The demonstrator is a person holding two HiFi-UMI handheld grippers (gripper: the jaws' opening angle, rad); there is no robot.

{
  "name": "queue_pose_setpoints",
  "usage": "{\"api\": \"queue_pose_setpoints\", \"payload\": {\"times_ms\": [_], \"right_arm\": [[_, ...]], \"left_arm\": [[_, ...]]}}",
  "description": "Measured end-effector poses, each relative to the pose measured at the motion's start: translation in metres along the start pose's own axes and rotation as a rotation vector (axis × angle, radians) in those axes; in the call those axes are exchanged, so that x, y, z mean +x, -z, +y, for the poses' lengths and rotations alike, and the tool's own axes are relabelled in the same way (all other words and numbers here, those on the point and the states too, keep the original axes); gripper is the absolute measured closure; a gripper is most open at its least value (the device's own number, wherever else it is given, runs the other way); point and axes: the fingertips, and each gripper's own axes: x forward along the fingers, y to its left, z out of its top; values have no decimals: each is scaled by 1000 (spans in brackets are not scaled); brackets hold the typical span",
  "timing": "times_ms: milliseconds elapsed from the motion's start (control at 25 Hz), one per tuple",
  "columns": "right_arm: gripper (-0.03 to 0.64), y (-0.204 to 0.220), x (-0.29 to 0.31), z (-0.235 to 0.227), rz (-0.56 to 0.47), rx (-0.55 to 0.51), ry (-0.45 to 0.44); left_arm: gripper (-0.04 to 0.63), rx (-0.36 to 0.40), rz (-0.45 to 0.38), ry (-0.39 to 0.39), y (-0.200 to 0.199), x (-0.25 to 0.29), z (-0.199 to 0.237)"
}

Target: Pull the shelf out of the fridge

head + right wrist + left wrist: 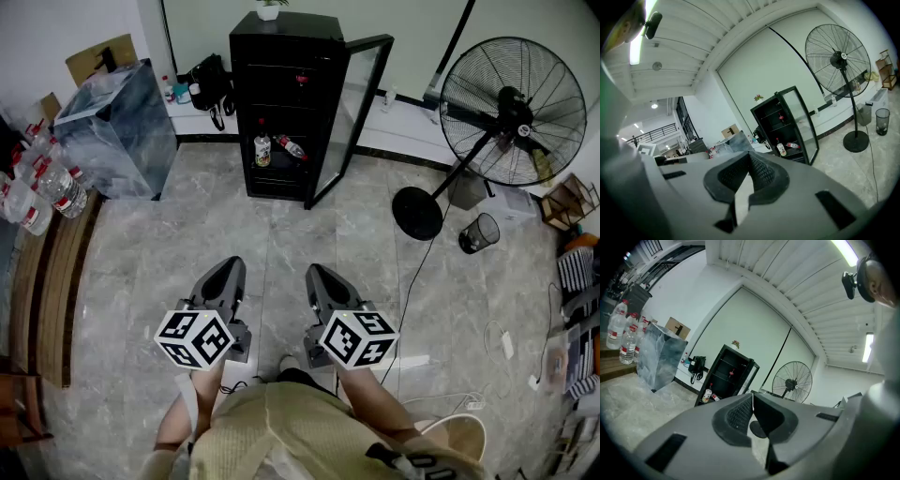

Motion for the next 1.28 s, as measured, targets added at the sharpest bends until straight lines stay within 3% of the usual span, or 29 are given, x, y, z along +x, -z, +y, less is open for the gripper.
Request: {"api": "queue_pose_setpoints", "payload": {"times_ms": [440, 840, 1280], "right_arm": [[601, -8, 21, -24, 27, 60, -61], [600, -9, 43, -35, 66, 35, -93], [598, -27, 102, -37, 44, 53, -46]], "left_arm": [[580, 27, 32, -6, 10, 41, 2], [580, 43, 20, -5, 10, 70, 3], [580, 7, 22, 54, -18, 122, 45]]}}
